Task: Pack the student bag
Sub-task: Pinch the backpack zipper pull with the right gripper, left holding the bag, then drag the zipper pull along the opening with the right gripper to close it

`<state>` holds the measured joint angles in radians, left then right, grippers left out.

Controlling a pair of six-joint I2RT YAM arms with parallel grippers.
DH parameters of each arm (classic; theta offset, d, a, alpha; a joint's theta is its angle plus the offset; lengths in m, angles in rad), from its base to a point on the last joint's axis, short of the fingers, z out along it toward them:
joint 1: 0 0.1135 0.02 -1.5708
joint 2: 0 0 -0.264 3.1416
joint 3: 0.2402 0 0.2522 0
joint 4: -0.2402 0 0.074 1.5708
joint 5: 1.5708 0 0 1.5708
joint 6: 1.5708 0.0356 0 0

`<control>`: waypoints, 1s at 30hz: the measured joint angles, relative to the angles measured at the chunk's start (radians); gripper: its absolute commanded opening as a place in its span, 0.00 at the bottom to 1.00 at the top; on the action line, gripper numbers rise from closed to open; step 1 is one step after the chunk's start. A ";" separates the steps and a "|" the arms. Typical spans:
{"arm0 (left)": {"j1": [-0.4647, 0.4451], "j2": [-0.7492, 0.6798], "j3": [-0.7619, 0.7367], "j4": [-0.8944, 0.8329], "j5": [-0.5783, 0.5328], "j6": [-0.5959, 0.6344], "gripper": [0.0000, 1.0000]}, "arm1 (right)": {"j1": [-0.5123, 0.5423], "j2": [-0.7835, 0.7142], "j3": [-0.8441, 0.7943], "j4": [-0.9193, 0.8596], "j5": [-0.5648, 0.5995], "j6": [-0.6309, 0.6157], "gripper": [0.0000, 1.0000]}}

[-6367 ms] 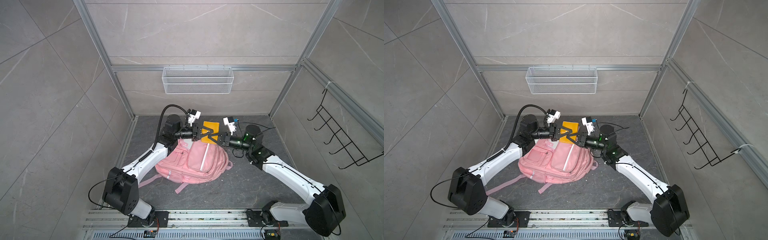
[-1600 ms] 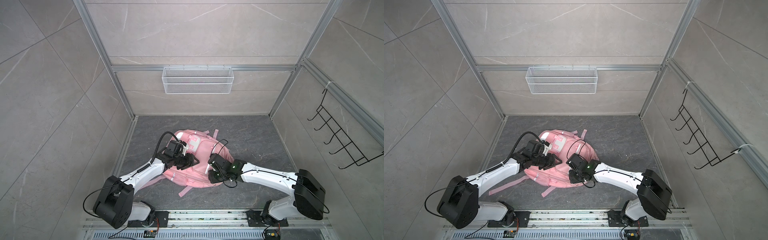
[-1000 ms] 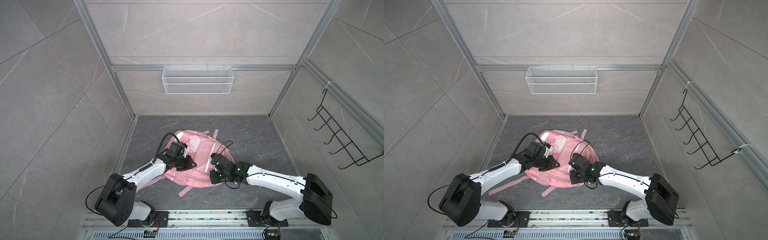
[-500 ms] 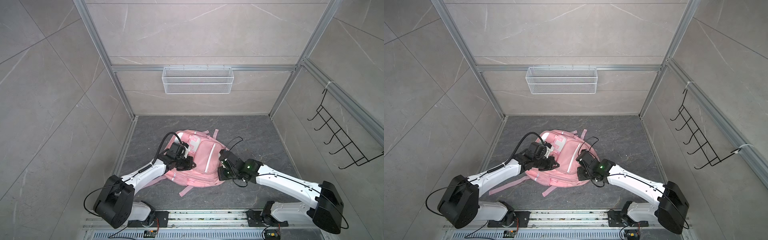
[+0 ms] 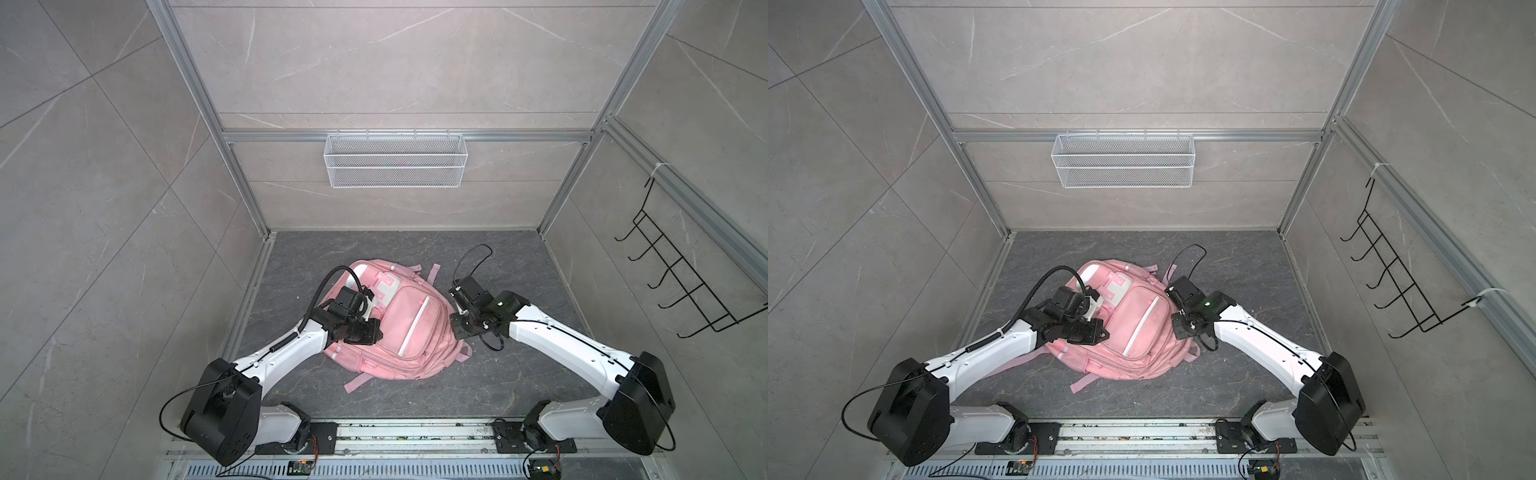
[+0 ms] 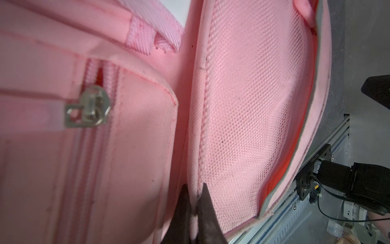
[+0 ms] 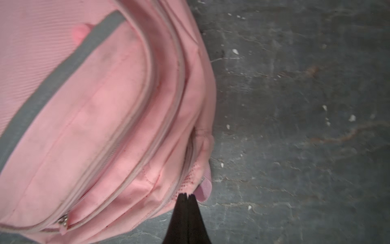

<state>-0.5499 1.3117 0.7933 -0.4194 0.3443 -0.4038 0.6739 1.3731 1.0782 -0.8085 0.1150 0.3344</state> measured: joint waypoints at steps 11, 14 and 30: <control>0.005 -0.013 0.004 -0.005 0.040 -0.016 0.00 | 0.176 -0.195 -0.195 0.219 -0.315 0.015 0.69; 0.008 -0.012 0.013 -0.013 0.054 -0.027 0.00 | 0.223 -0.172 -0.241 0.262 -0.330 0.049 0.66; 0.018 -0.019 0.014 -0.007 0.087 -0.094 0.00 | 0.236 0.018 -0.287 0.463 -0.306 0.145 0.40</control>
<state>-0.5320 1.2926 0.8074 -0.4267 0.4313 -0.4976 0.9100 1.3907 0.7914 -0.3458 -0.1909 0.4797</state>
